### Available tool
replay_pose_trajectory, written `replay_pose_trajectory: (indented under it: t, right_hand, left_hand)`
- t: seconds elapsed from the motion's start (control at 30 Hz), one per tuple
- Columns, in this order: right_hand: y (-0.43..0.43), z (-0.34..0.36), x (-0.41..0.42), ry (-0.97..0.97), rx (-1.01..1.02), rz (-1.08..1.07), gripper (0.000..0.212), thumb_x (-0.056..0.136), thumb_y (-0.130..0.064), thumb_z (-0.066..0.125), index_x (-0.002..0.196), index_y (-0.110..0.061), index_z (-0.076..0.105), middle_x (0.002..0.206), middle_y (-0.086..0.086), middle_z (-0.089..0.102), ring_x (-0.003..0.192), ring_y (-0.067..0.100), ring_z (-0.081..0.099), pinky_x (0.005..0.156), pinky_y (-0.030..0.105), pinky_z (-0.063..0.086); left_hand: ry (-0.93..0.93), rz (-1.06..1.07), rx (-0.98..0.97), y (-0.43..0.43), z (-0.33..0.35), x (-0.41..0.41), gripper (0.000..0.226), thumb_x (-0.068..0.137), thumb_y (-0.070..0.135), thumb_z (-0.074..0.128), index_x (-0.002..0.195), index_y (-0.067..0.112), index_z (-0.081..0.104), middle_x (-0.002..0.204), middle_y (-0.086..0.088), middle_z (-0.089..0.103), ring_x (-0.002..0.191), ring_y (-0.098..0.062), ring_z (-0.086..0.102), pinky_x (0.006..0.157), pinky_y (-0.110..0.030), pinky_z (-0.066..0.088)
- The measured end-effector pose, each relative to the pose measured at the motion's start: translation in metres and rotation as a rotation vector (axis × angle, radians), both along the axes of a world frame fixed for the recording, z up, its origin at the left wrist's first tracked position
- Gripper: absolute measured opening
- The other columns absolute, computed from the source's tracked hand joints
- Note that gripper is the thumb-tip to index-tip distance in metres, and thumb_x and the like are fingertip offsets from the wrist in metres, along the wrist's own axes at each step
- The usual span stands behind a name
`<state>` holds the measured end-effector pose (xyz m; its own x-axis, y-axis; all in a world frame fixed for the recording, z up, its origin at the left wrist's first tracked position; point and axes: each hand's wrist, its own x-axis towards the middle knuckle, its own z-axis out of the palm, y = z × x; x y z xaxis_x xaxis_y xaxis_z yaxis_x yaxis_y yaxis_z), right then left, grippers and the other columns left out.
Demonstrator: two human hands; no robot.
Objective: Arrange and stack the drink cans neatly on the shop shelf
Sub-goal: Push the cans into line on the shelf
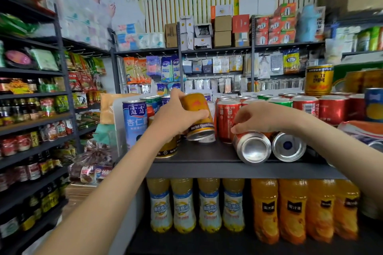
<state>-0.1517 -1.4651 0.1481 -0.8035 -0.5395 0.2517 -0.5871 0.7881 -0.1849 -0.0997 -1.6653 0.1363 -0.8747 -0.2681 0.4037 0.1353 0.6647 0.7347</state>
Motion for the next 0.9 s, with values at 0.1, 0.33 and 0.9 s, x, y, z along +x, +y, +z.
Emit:
replay_pose_trajectory:
  t: [0.1, 0.33, 0.9]
  right_hand:
    - [-0.002, -0.001, -0.001, 0.005, -0.002, -0.006, 0.037, 0.085, -0.047, 0.063, 0.108, -0.019, 0.066, 0.104, -0.005, 0.066, 0.093, 0.012, 0.060, 0.082, 0.027, 0.047]
    - [-0.005, 0.000, -0.002, 0.007, 0.047, -0.036, 0.043, 0.084, -0.053, 0.060, 0.112, -0.021, 0.063, 0.109, -0.005, 0.063, 0.097, 0.012, 0.057, 0.081, 0.026, 0.044]
    - [-0.030, -0.002, 0.005, -0.093, 0.241, -0.135, 0.076, 0.083, -0.067, 0.051, 0.132, -0.009, 0.048, 0.129, 0.011, 0.056, 0.103, 0.027, 0.061, 0.074, 0.031, 0.051]
  left_hand:
    - [0.049, 0.112, -0.306, 0.002, -0.011, 0.003, 0.066, 0.075, 0.054, 0.069, 0.117, 0.028, 0.024, 0.082, 0.014, 0.042, 0.068, -0.004, 0.047, 0.057, -0.025, 0.042]
    - [-0.032, 0.127, -0.357, 0.013, -0.027, -0.007, 0.081, 0.073, 0.048, 0.074, 0.126, 0.016, 0.021, 0.100, -0.001, 0.057, 0.085, -0.019, 0.058, 0.059, -0.025, 0.044]
    - [0.043, 0.343, -0.835, 0.016, -0.035, -0.007, 0.068, 0.086, 0.050, 0.061, 0.134, 0.013, 0.032, 0.117, -0.010, 0.059, 0.103, -0.029, 0.059, 0.069, -0.033, 0.046]
